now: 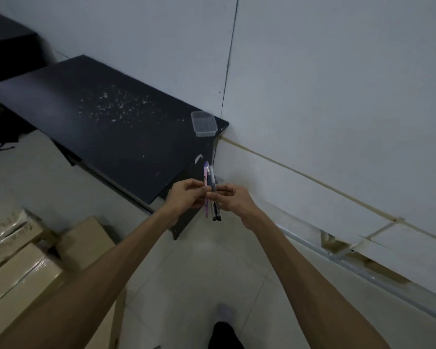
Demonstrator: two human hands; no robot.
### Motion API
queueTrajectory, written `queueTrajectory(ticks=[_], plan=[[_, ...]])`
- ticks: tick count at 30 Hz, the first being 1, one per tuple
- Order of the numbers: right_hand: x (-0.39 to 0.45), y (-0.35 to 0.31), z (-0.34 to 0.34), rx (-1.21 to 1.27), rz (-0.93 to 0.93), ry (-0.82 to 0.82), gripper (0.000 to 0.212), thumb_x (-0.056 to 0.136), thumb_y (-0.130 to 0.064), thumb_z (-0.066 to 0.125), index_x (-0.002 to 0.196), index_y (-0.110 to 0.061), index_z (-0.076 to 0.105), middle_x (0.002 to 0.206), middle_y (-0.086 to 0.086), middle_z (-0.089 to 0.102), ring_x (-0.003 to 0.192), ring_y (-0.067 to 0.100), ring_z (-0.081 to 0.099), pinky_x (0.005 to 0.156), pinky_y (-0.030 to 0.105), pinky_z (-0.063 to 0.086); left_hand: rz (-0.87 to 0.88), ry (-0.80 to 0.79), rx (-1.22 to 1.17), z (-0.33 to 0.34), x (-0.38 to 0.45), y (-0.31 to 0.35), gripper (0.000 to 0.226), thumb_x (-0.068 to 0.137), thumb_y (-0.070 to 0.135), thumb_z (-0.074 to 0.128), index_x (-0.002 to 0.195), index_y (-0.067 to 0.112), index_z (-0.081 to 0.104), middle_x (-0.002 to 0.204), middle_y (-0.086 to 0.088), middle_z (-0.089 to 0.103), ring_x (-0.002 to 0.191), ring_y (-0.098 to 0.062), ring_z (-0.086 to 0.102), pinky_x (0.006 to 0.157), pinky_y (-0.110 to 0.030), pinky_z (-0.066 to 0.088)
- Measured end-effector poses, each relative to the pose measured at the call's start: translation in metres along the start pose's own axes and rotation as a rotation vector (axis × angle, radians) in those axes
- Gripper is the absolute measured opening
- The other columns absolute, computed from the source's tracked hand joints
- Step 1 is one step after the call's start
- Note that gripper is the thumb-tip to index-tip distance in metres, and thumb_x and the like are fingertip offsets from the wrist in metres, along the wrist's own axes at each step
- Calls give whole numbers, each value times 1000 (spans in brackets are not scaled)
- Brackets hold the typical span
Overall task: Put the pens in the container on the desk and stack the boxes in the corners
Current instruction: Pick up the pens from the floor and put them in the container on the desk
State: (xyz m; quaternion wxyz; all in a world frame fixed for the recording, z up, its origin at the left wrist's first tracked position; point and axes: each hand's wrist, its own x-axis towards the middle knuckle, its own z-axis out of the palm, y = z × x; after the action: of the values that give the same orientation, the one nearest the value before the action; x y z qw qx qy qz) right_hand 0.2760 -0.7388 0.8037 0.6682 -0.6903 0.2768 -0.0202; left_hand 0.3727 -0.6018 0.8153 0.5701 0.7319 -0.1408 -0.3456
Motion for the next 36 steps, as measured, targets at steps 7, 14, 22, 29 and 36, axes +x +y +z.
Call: queueTrajectory(ticks=[7,14,22,29,36], plan=[[128,-38,-64,3,29,-12,40,80,-23,80,116,-13,66,106,7,73,95,23,71,85,47,58,-45,-25,-34,21,132,57,21,92,23,64,110,13,66,103,-7,71,93,-18,70,70,-25,55],[231,-75,-104,-14,72,-24,46,82,-24,78,124,-12,64,107,5,72,84,13,70,70,27,58,-67,-14,-56,24,240,92,21,92,23,63,112,15,64,104,-5,70,96,-18,68,71,-25,52],[348,-85,-100,37,155,2,37,82,-22,77,116,-13,65,107,8,72,90,21,70,81,40,59,-106,77,-111,-3,351,100,21,88,18,68,108,16,60,100,-7,69,87,-18,70,64,-22,57],[461,-75,-80,-24,221,47,16,88,-23,70,103,-22,64,108,6,69,94,23,68,77,36,59,-195,131,-73,-38,461,74,13,90,15,66,102,18,63,100,-5,69,83,-17,70,58,-18,54],[532,-53,-74,-125,291,53,33,88,-20,70,118,-8,65,113,11,68,100,26,68,85,42,59,-225,81,-20,-50,523,45,26,88,5,65,113,14,67,98,-3,73,85,-16,73,75,-28,60]])
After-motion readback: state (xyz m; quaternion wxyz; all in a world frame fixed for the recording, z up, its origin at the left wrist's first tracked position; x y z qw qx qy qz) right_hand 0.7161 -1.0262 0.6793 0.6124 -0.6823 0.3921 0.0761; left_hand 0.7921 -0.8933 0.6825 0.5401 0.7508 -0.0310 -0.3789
